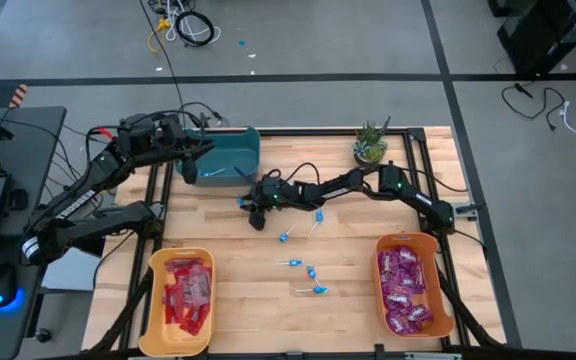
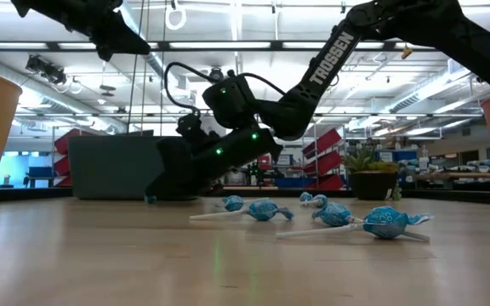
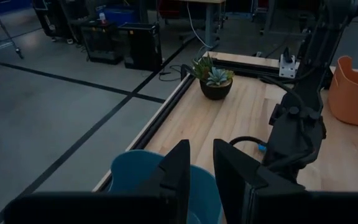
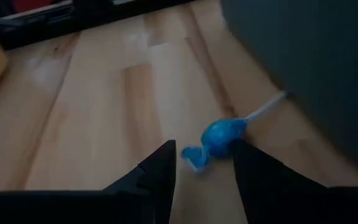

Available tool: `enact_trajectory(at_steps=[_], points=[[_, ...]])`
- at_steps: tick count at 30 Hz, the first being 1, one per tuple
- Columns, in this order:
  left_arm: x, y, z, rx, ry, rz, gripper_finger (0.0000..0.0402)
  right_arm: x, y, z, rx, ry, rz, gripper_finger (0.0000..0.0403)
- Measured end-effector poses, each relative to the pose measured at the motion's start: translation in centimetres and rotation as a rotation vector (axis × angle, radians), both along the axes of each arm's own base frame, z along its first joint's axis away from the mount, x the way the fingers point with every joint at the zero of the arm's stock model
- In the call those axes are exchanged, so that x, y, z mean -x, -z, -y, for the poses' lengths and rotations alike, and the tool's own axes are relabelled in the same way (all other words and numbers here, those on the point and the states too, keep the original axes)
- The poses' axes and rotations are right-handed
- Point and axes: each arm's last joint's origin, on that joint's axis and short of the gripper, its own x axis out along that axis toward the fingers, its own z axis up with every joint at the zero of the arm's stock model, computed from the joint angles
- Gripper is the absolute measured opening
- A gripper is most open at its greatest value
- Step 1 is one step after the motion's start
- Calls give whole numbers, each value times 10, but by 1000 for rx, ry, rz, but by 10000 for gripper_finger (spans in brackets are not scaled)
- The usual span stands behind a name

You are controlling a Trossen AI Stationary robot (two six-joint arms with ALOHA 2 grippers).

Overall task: Sort candy
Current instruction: Put the blue candy into the blue bin

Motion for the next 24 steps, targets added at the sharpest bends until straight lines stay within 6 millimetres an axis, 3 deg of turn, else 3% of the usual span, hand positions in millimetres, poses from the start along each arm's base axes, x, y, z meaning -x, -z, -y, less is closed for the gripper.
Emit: enact_trajectory(at_steps=[7, 15, 21, 24], points=[[0, 1, 0, 6, 0, -5, 74, -1, 1, -13, -73, -61, -21, 127], [0, 1, 0, 8, 0, -8, 74, -1, 1, -24, 72, 54, -52, 134], [1, 3, 1, 21, 0, -24, 74, 2, -13, -35, 144, 4, -129, 138], [1, 3, 1, 19, 1, -22, 74, 2, -25, -34, 145, 99, -109, 138]])
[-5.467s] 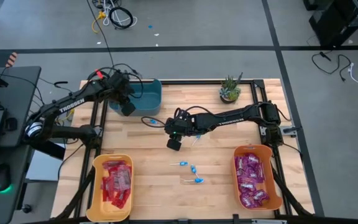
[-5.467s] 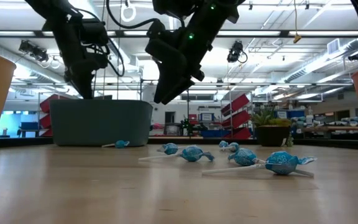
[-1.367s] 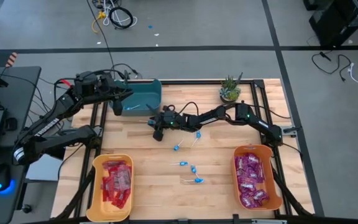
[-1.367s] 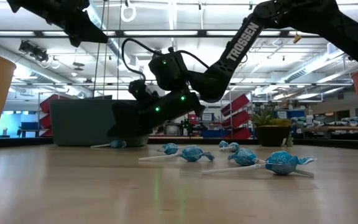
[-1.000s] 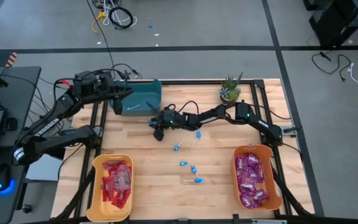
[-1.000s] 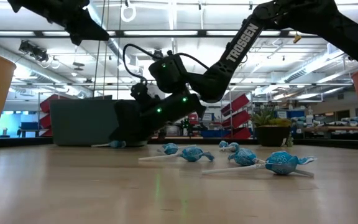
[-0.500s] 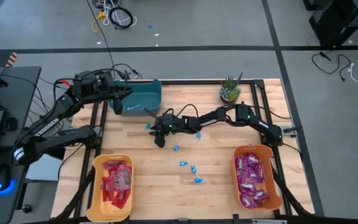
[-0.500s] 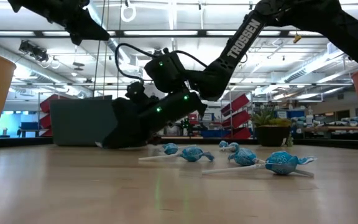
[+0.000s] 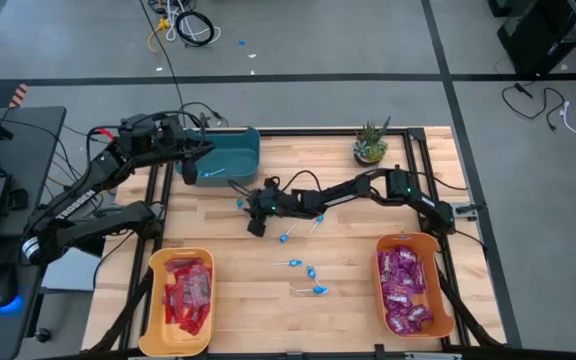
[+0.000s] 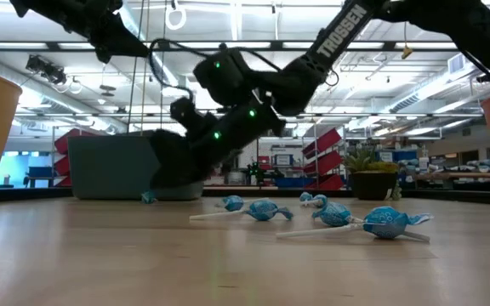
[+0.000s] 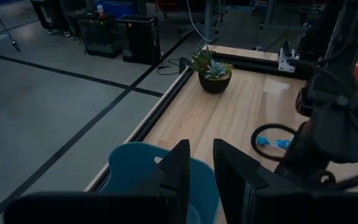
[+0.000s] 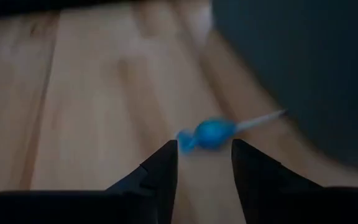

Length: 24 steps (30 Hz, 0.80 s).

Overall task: Sort candy
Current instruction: Put the blue candy into the blue bin

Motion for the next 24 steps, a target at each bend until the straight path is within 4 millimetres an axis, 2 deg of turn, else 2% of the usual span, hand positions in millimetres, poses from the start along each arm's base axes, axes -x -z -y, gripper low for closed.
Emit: enact_trajectory(at_steps=[3, 6, 10, 13, 24], points=[[0, -1, 0, -11, 0, 11, 74, -10, -16, 2, 5, 21, 57, 145], [-1, -3, -1, -24, 0, 23, 74, -21, -23, 3, 7, 24, 77, 158], [-1, -2, 0, -12, 18, 18, 74, -29, -17, -2, 17, 21, 41, 176], [-1, -2, 1, -3, 45, 22, 74, -34, -19, -6, 17, 34, 78, 186], [-1, -2, 1, -2, 52, 22, 74, -32, 1, -6, -10, 197, 55, 194]])
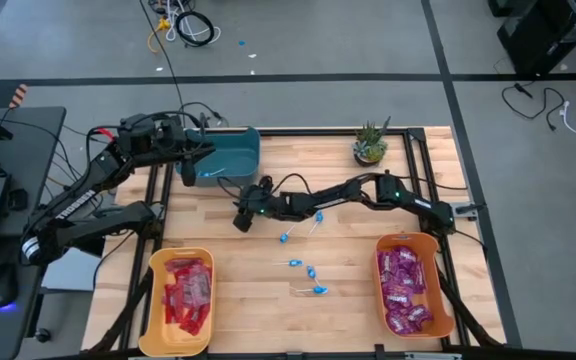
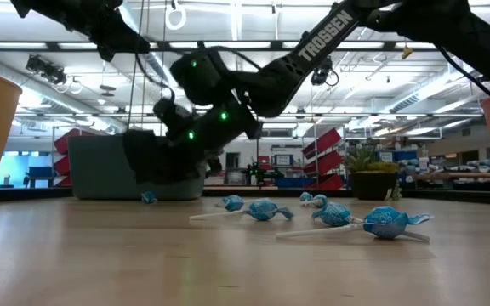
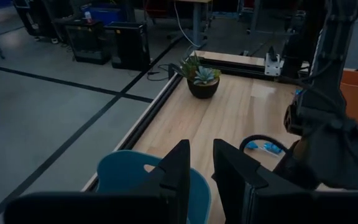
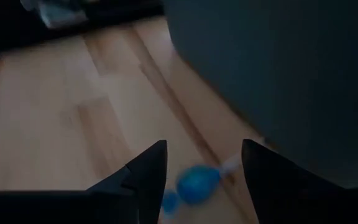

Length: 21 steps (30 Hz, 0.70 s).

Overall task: Sort candy
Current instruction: Put the blue candy into the blue bin

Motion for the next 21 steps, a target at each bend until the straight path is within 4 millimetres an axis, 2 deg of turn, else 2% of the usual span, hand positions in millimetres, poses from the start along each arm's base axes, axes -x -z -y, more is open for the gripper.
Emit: enact_trajectory(at_steps=[10, 13, 21], points=[[0, 1, 0, 8, 0, -8, 74, 1, 27, 2, -53, 41, -21, 190], [0, 1, 0, 11, 0, -11, 74, 1, 29, 1, -62, 46, -27, 184], [0, 1, 0, 13, 6, -9, 74, 2, 30, 1, -61, 40, -49, 131]])
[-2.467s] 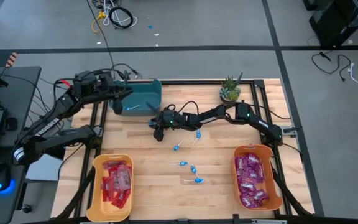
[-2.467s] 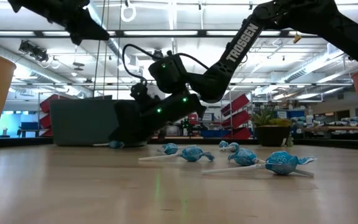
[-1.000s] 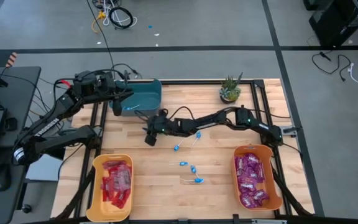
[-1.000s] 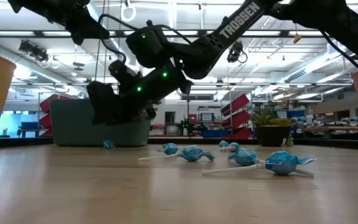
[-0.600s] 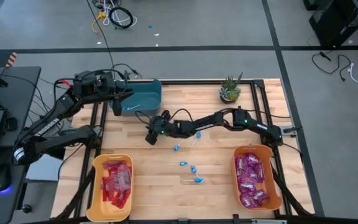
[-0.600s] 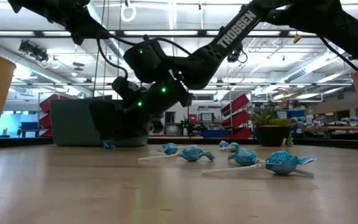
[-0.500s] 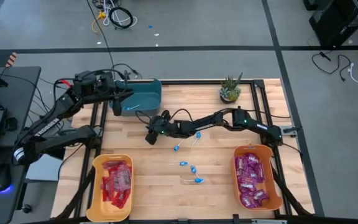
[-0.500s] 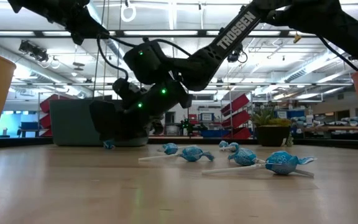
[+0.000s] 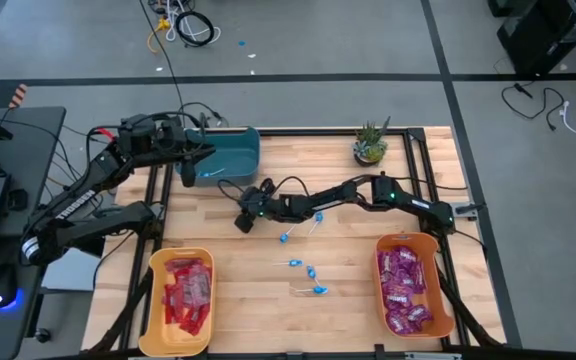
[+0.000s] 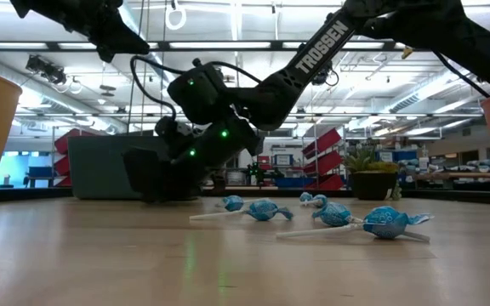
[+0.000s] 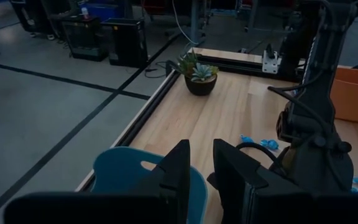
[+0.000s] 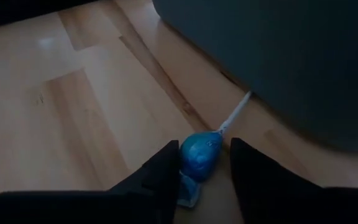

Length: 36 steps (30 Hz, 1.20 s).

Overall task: Sort candy
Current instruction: Put the blue candy into the blue bin

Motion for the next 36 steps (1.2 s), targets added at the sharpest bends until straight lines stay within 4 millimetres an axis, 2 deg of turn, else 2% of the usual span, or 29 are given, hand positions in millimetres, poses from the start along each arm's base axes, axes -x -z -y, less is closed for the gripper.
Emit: enact_trajectory(at_steps=[9, 17, 26, 36], points=[[0, 0, 0, 6, -2, 2, 74, 0, 1, -3, 18, -18, -18, 60], [0, 0, 0, 23, -7, 9, 74, 0, 0, -12, 14, -48, -22, 60], [-1, -1, 4, 31, 136, 31, 74, 5, -21, -35, 33, -178, -105, 58], [-2, -1, 6, 43, 220, 47, 74, 16, -60, -58, 13, -320, -173, 57]])
